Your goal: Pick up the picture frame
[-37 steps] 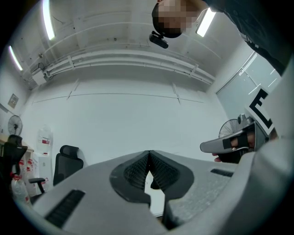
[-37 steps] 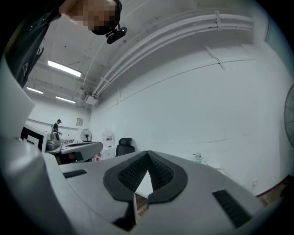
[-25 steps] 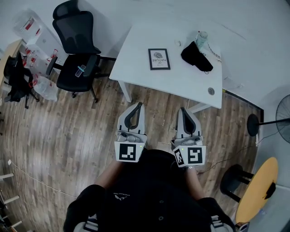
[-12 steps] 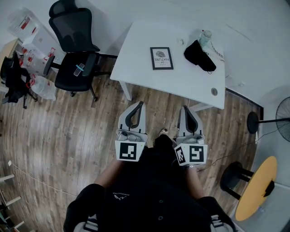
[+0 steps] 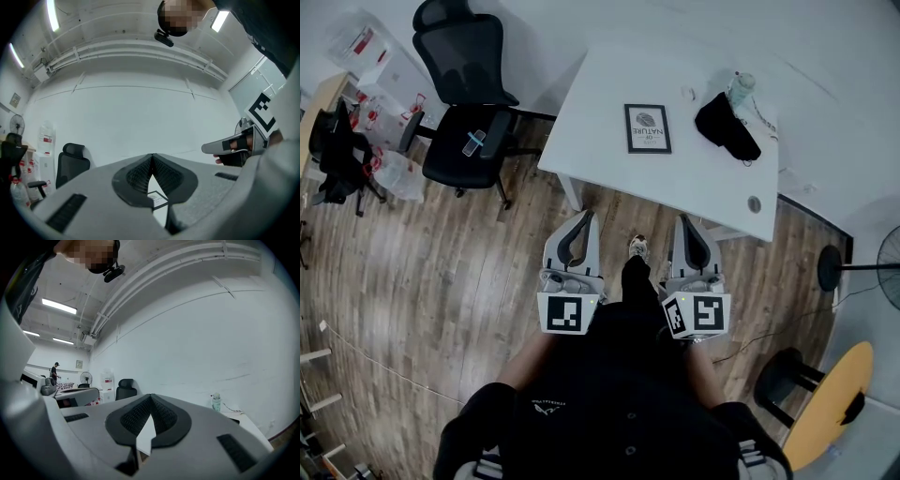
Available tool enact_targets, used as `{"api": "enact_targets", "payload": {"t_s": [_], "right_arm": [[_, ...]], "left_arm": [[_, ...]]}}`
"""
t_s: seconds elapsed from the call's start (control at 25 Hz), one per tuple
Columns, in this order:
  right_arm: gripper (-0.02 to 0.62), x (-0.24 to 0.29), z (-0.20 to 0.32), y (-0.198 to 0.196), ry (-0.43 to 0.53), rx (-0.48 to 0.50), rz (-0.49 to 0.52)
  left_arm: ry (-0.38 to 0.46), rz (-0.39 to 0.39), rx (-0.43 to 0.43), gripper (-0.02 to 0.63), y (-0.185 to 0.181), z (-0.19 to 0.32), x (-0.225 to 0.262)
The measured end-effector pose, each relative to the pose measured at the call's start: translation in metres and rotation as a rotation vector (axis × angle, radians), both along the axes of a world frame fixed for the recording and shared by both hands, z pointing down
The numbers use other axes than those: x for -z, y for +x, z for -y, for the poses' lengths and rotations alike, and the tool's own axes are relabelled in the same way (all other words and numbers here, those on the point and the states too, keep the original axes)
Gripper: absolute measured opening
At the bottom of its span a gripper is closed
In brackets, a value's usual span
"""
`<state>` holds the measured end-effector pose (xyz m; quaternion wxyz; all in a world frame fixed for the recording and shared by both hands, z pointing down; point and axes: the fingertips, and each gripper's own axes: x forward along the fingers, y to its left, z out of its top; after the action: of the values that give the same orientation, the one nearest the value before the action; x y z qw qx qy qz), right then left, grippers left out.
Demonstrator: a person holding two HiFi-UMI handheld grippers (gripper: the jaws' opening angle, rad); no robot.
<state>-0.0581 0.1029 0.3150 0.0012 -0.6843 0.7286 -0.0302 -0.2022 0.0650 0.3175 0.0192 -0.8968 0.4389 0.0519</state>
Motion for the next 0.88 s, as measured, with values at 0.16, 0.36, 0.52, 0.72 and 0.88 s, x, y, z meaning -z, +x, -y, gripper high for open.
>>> {"api": "enact_targets", "payload": {"t_s": [0.16, 0.36, 0.52, 0.72, 0.88], "right_arm": [[-0.002, 0.0, 0.025, 0.006, -0.003, 0.024, 0.012], [-0.002, -0.01, 0.053, 0.023, -0.026, 0.052, 0.024], [-0.002, -0.01, 0.078, 0.052, -0.029, 0.057, 0.04], [-0.002, -0.004, 0.107, 0.086, -0.014, 0.072, 0.058], [-0.002, 0.004, 0.131, 0.112, 0.009, 0.105, 0.067]], "left_arm": [[0.001, 0.017, 0.022, 0.006, 0.005, 0.022, 0.001], [-0.006, 0.029, 0.027, 0.006, 0.029, 0.047, -0.004], [-0.011, 0.034, 0.018, 0.006, 0.061, 0.066, -0.002], [-0.005, 0.037, 0.036, 0.006, 0.092, 0.091, 0.006], [0.006, 0.033, 0.055, 0.006, 0.118, 0.113, 0.014]]}}
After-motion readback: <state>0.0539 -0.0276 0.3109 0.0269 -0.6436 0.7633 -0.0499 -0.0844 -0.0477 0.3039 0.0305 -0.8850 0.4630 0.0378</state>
